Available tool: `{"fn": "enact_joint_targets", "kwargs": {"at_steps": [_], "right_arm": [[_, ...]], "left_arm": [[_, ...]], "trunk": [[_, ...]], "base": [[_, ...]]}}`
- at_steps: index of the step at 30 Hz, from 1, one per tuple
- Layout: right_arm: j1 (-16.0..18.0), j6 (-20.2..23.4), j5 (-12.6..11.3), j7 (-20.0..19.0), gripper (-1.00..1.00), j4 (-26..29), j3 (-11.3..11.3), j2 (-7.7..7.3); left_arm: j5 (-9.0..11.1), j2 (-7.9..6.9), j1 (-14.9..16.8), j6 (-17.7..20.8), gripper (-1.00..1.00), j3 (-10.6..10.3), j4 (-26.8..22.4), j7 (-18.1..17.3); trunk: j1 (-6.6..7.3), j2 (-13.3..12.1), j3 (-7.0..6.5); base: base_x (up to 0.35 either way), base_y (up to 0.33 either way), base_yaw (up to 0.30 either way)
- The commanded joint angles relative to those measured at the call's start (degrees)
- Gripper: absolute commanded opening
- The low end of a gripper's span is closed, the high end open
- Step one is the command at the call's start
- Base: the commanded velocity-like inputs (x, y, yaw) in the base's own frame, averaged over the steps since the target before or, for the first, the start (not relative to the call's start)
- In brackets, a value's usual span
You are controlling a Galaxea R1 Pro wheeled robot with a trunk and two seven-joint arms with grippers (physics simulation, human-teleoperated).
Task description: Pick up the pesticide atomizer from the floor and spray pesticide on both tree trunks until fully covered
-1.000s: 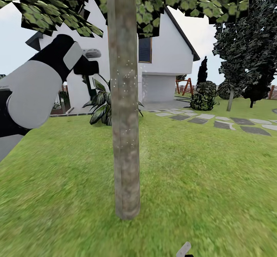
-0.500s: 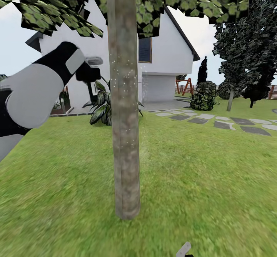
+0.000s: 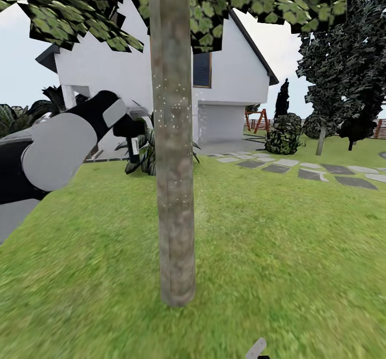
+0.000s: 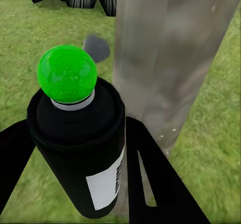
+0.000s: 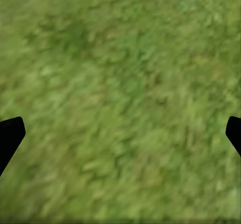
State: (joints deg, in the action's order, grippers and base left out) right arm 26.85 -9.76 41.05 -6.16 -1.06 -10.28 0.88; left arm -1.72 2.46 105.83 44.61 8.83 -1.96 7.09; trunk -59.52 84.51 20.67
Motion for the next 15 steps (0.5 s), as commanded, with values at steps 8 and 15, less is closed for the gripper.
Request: {"fn": "enact_joint_targets", "kwargs": {"at_steps": [8, 15], "right_arm": [[0.0, 0.0, 0.0, 0.0, 1.0, 0.0, 0.0, 0.0], [0.0, 0.0, 0.0, 0.0, 1.0, 0.0, 0.0, 0.04]], "left_arm": [[-0.1, 0.0, -6.4, -3.0, -1.0, 0.0, 0.0, 0.0], [-0.1, -1.39, -11.3, -4.8, -1.0, -0.1, 0.0, 0.0]], "trunk": [[0.0, 0.0, -0.01], [0.0, 0.0, -0.01]], "base": [[0.0, 0.0, 0.0], [0.0, 0.0, 0.0]]}}
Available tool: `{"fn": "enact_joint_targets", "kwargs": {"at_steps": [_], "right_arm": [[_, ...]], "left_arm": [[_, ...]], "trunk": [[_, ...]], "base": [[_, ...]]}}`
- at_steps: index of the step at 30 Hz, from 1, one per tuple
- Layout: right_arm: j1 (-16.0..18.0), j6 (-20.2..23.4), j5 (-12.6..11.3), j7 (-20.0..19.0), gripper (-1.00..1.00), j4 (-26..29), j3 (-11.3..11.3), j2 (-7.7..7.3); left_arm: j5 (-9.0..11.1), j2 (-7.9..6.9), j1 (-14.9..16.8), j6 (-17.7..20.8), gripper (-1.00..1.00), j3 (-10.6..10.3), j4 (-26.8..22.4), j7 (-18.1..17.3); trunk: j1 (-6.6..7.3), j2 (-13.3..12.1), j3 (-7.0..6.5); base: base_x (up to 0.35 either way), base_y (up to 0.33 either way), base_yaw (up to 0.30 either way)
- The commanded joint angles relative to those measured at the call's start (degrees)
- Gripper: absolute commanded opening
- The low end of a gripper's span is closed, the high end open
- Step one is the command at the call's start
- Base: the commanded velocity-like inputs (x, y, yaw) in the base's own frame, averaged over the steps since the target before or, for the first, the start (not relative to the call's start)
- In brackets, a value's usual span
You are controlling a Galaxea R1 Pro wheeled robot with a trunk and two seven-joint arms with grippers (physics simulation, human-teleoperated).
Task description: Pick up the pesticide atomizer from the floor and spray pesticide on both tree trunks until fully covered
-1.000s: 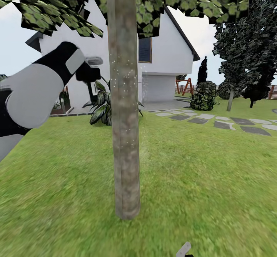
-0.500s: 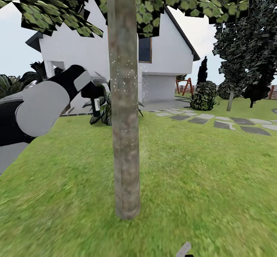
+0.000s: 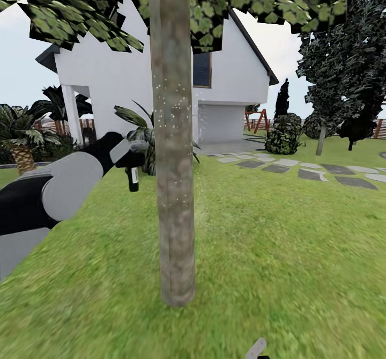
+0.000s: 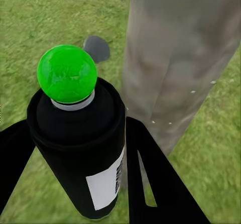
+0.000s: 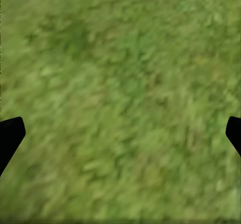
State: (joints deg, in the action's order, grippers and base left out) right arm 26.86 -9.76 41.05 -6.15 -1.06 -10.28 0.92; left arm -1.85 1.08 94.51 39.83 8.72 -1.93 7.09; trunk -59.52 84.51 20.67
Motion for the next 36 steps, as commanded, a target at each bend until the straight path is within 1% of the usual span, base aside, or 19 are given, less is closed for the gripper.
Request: {"fn": "enact_joint_targets", "kwargs": {"at_steps": [1, 3, 7, 9, 13, 18, 20, 21, 22, 23, 25, 29, 32, 36], "right_arm": [[0.0, 0.0, 0.0, 0.0, 1.0, 0.0, 0.0, 0.02], [0.0, 0.0, 0.0, 0.0, 1.0, 0.0, 0.0, 0.04], [0.0, -0.1, 0.0, 0.0, 1.0, 0.0, 0.0, 0.05], [0.0, -0.6, 0.0, 0.0, 1.0, 0.0, 0.1, 0.08], [0.0, -4.3, 0.4, 0.0, 1.0, 0.0, 0.7, -0.01], [0.0, -4.9, 0.4, 0.0, 1.0, 0.0, 0.8, -0.04], [0.0, -5.0, 0.4, 0.0, 1.0, 0.0, 0.8, -0.04], [0.0, -5.0, 0.4, 0.0, 1.0, 0.0, 0.8, -0.04], [0.0, -5.0, 0.5, 0.0, 1.0, 0.0, 0.8, -0.04], [0.0, -5.0, 0.5, 0.0, 1.0, 0.0, 0.8, -0.04], [0.0, -5.0, 0.5, 0.0, 1.0, 0.0, 0.8, -0.04], [0.0, -5.0, 0.4, 0.0, 1.0, 0.0, 0.8, -0.04], [0.0, -5.0, 0.5, 0.0, 1.0, 0.0, 0.8, -0.04], [-0.1, -5.0, 0.5, 0.0, 1.0, 0.0, 0.8, -0.04]], "left_arm": [[0.0, -0.01, -0.3, -0.9, -1.0, 0.0, 0.0, 0.0], [0.0, -0.02, -0.8, -1.9, -1.0, 0.0, 0.1, 0.0], [0.1, 0.08, -2.6, -2.5, -1.0, 0.0, 0.1, 0.0], [0.1, 0.12, -2.7, -2.5, -1.0, 0.0, 0.1, -0.1], [0.1, 0.14, -2.7, -2.6, -1.0, 0.1, 0.1, -0.1], [0.1, 0.2, -2.8, -2.5, -1.0, 0.1, 0.1, -0.1], [0.1, 0.69, -2.8, -2.5, -1.0, 0.1, 0.2, -0.2], [0.2, 1.38, -2.8, -2.5, -1.0, 0.1, 0.2, -0.4], [0.2, 2.87, -2.8, -2.5, -1.0, 0.1, 0.2, -0.6], [0.2, 3.5, -2.8, -2.6, -1.0, 0.1, 0.2, -0.7], [0.2, 4.08, -2.8, -2.6, -1.0, 0.1, 0.2, -0.7], [0.2, 4.6, -2.9, -2.6, -1.0, 0.1, 0.2, -0.8], [0.2, 4.64, -4.6, -2.6, -1.0, 0.1, 0.2, -0.8], [0.2, 4.7, -5.2, -2.6, -1.0, 0.1, 0.2, -0.8]], "trunk": [[0.0, 0.0, -0.01], [0.0, 0.0, -0.01], [0.0, 0.0, -0.01], [0.0, 0.0, -0.01], [0.0, 0.0, -0.01], [0.0, 0.0, -0.01], [0.0, 0.0, -0.01], [0.0, 0.0, -0.01], [0.0, 0.0, -0.01], [0.0, 0.0, -0.01], [0.0, 0.0, -0.01], [0.0, 0.0, -0.01], [0.0, 0.0, -0.01], [0.0, 0.0, -0.01]], "base": [[0.0, 0.0, 0.0], [0.0, 0.0, 0.0], [0.0, 0.0, 0.0], [0.0, 0.0, 0.0], [0.0, 0.0, 0.0], [0.0, 0.0, 0.0], [0.0, 0.0, 0.0], [0.0, 0.0, 0.0], [0.0, 0.0, 0.0], [0.0, 0.0, 0.0], [0.0, 0.0, 0.0], [0.0, 0.0, 0.0], [0.0, 0.0, 0.0], [0.0, 0.0, 0.0]]}}
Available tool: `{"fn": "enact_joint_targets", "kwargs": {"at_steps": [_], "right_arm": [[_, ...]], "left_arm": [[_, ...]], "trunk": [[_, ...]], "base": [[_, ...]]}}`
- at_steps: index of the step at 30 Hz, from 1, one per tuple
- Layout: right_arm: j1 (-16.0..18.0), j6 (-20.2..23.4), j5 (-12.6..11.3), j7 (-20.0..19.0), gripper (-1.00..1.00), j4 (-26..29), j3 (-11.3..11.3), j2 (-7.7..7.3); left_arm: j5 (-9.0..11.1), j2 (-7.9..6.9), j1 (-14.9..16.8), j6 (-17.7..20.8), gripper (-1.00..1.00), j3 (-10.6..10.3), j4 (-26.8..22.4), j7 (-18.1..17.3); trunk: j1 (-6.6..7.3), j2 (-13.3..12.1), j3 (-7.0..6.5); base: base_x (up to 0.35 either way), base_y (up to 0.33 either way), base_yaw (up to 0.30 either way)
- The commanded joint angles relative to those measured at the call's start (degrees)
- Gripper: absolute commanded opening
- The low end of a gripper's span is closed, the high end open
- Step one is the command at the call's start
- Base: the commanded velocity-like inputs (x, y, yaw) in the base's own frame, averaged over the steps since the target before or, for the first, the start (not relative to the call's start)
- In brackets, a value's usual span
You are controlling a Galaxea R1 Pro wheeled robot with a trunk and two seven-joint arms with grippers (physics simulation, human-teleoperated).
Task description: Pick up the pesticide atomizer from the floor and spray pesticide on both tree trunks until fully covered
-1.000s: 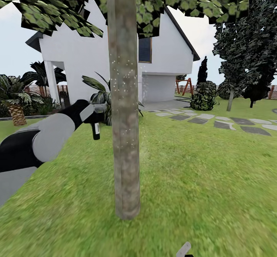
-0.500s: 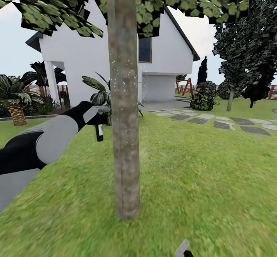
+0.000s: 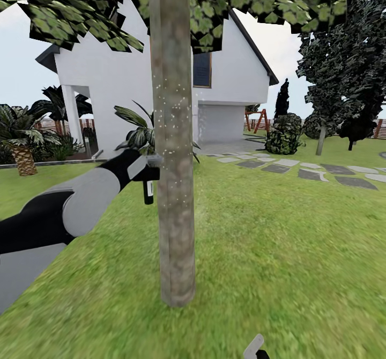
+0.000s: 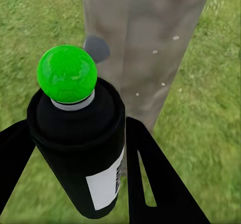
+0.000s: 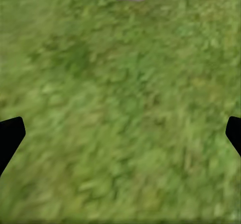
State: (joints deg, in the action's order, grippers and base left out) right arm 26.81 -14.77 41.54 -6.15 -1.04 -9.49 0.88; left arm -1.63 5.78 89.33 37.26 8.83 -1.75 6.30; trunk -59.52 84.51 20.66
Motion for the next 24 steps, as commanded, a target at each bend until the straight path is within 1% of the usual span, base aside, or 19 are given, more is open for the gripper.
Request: {"fn": "enact_joint_targets", "kwargs": {"at_steps": [1, 8, 11, 13, 14, 15, 16, 17, 19, 20, 21, 24], "right_arm": [[0.0, 0.0, 0.0, 0.0, 1.0, 0.0, 0.0, 0.0], [0.0, 0.0, 0.0, 0.0, 1.0, 0.0, 0.0, 0.0], [0.0, 0.0, 0.2, 0.0, 1.0, 0.0, 0.0, 0.0], [0.0, 0.0, 0.2, 0.0, 1.0, 0.0, 0.0, 0.0], [0.0, 0.0, 0.2, 0.0, 1.0, 0.0, 0.0, 0.0], [0.0, 0.0, 0.2, 0.0, 1.0, 0.0, 0.0, 0.0], [0.0, 0.0, 0.2, 0.0, 1.0, 0.0, 0.0, 0.0], [0.0, 0.0, 0.2, 0.0, 1.0, 0.0, 0.0, 0.0], [0.0, 0.0, 0.3, 0.0, 1.0, 0.0, 0.0, 0.0], [0.0, 0.0, 0.2, 0.0, 1.0, 0.0, 0.0, 0.0], [0.0, 0.0, 0.3, 0.0, 1.0, 0.0, 0.0, 0.0], [0.0, 0.0, 0.3, 0.0, 1.0, 0.0, 0.0, 0.0]], "left_arm": [[0.0, 0.01, -0.1, 0.0, -1.0, 0.0, 0.0, 0.0], [0.0, 0.22, -0.2, 0.0, -1.0, 0.0, 0.0, -0.4], [0.0, 0.27, -0.2, -0.1, -1.0, 0.0, 0.0, -3.8], [0.1, 0.28, -0.2, 0.0, -1.0, 0.0, 0.0, -4.8], [0.5, 0.28, -0.2, 0.0, -1.0, 0.0, -0.1, -5.1], [1.4, 0.28, -0.2, 0.0, -1.0, 0.0, -0.1, -5.4], [2.8, 0.28, -0.2, 0.0, -1.0, 0.0, -0.3, -5.7], [4.7, 0.24, -0.2, 0.0, -1.0, -0.1, -0.5, -5.9], [6.3, 0.16, -0.2, 0.0, -1.0, -0.2, -0.9, -6.1], [6.6, 0.14, -0.2, 0.0, -1.0, -0.2, -1.2, -6.2], [6.9, 0.12, -0.2, 0.2, -1.0, -0.3, -3.3, -6.2], [7.0, 0.11, -0.2, 0.4, -1.0, -0.5, -6.9, -6.1]], "trunk": [[0.0, 0.0, 0.0], [0.0, 0.0, 0.0], [0.0, 0.0, 0.0], [0.0, 0.0, 0.0], [0.0, 0.0, 0.0], [0.0, 0.0, 0.0], [0.0, 0.0, 0.0], [0.0, 0.0, 0.0], [0.0, 0.0, 0.0], [0.0, 0.0, 0.0], [0.0, 0.0, 0.0], [0.0, 0.0, 0.0]], "base": [[0.0, 0.0, 0.0], [0.0, 0.0, 0.0], [0.0, 0.0, 0.0], [0.0, 0.0, 0.0], [0.0, 0.0, 0.0], [0.0, 0.0, 0.0], [0.0, 0.0, 0.0], [0.0, 0.0, 0.0], [0.0, 0.0, 0.0], [0.0, 0.0, 0.0], [0.0, 0.0, 0.0], [0.0, 0.0, 0.0]]}}
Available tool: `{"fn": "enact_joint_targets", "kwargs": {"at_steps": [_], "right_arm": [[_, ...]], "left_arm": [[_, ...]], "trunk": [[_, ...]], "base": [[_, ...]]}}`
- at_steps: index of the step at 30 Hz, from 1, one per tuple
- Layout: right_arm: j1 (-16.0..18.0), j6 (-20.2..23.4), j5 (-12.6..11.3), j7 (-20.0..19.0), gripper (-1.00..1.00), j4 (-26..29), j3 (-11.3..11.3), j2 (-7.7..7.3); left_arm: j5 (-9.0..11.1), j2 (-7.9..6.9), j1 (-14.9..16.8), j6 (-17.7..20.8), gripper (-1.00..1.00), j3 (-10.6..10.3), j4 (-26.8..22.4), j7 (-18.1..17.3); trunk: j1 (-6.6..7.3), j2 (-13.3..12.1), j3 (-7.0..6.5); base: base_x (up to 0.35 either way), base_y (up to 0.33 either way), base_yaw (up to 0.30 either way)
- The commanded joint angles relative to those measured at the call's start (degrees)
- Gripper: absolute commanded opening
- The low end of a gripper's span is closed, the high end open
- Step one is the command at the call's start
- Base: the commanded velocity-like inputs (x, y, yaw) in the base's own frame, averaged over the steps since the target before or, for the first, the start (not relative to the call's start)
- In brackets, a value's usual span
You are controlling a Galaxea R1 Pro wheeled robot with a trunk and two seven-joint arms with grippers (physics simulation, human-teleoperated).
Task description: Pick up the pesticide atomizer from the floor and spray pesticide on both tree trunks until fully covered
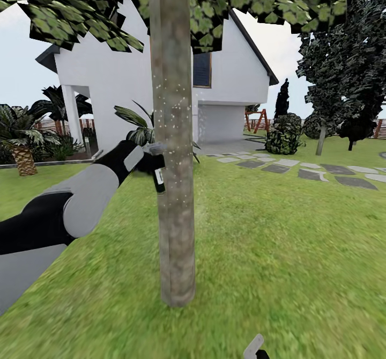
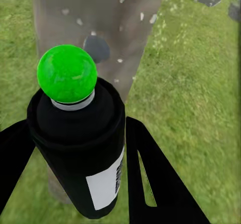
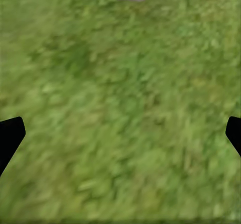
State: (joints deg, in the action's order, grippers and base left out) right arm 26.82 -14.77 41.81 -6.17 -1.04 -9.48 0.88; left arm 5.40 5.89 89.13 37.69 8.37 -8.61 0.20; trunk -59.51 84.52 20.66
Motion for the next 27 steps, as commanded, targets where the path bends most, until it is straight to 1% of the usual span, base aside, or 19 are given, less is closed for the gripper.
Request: {"fn": "enact_joint_targets", "kwargs": {"at_steps": [1, 4, 6, 8, 9, 12, 15, 16, 18, 19, 22, 27], "right_arm": [[0.0, 0.0, 0.0, 0.0, 1.0, 0.0, 0.0, 0.0], [0.0, 0.0, 0.0, 0.0, 1.0, 0.0, 0.0, 0.0], [0.0, 0.0, 0.0, 0.0, 1.0, 0.0, 0.0, 0.0], [0.0, 0.0, 0.0, 0.0, 1.0, 0.0, 0.0, 0.0], [0.0, 0.0, 0.0, 0.0, 1.0, 0.0, 0.0, 0.0], [0.0, 0.0, 0.0, 0.0, 1.0, 0.0, 0.0, 0.0], [0.0, 0.0, 0.0, 0.0, 1.0, 0.0, 0.0, -0.03], [0.0, 0.0, 0.0, 0.0, 1.0, 0.0, 0.0, -0.02], [0.0, 0.0, 0.0, 0.0, 1.0, 0.0, 0.0, -0.08], [0.0, 0.0, 0.0, 0.0, 1.0, 0.0, 0.0, -0.06], [0.0, 0.0, 0.0, 0.0, 1.0, 0.0, 0.0, -0.07], [0.0, 0.0, 0.0, 0.0, 1.0, 0.0, 0.0, -0.07]], "left_arm": [[0.0, 0.0, 0.0, 0.1, -1.0, -0.1, -1.4, 0.0], [0.0, 0.0, 0.0, 0.3, -1.0, -0.2, -4.2, 0.0], [0.0, 0.0, 0.0, 0.4, -1.0, -0.3, -4.9, 0.0], [0.0, 0.0, 0.0, 0.5, -1.0, -0.3, -7.5, 0.0], [0.0, 0.0, 0.0, 0.5, -1.0, -0.3, -8.1, 0.0], [-0.1, -0.13, 0.0, 0.5, -1.0, -0.2, -8.9, 0.0], [-0.2, -0.35, 0.0, 0.5, -1.0, 0.0, -8.6, 0.0], [-0.2, -0.39, 0.0, 0.4, -1.0, 0.1, -7.9, 0.1], [-0.3, -0.55, 0.0, -0.1, -1.0, 0.1, 0.6, 0.3], [-0.3, -0.74, 0.0, -0.2, -1.0, 0.1, 2.6, 0.3], [-0.4, -0.88, 0.0, -0.4, -1.0, 0.2, 4.9, 0.3], [-0.5, -1.03, -0.2, -0.5, -1.0, 0.2, 6.4, 0.3]], "trunk": [[0.0, 0.0, 0.0], [0.0, 0.0, 0.0], [0.0, 0.0, 0.0], [0.0, 0.0, 0.0], [0.0, 0.0, 0.0], [0.0, 0.0, 0.0], [0.0, 0.0, 0.0], [0.0, 0.0, 0.0], [0.0, 0.0, 0.0], [0.0, 0.0, 0.0], [0.0, 0.0, 0.0], [0.0, 0.0, 0.0]], "base": [[0.0, 0.0, 0.0], [0.0, 0.0, 0.0], [0.0, 0.0, 0.0], [0.0, 0.0, 0.0], [0.0, 0.0, 0.0], [0.0, 0.0, 0.0], [0.0, 0.0, 0.0], [0.0, 0.0, 0.0], [0.0, 0.0, 0.0], [0.0, 0.0, 0.0], [0.0, 0.0, 0.0], [0.0, 0.0, 0.0]]}}
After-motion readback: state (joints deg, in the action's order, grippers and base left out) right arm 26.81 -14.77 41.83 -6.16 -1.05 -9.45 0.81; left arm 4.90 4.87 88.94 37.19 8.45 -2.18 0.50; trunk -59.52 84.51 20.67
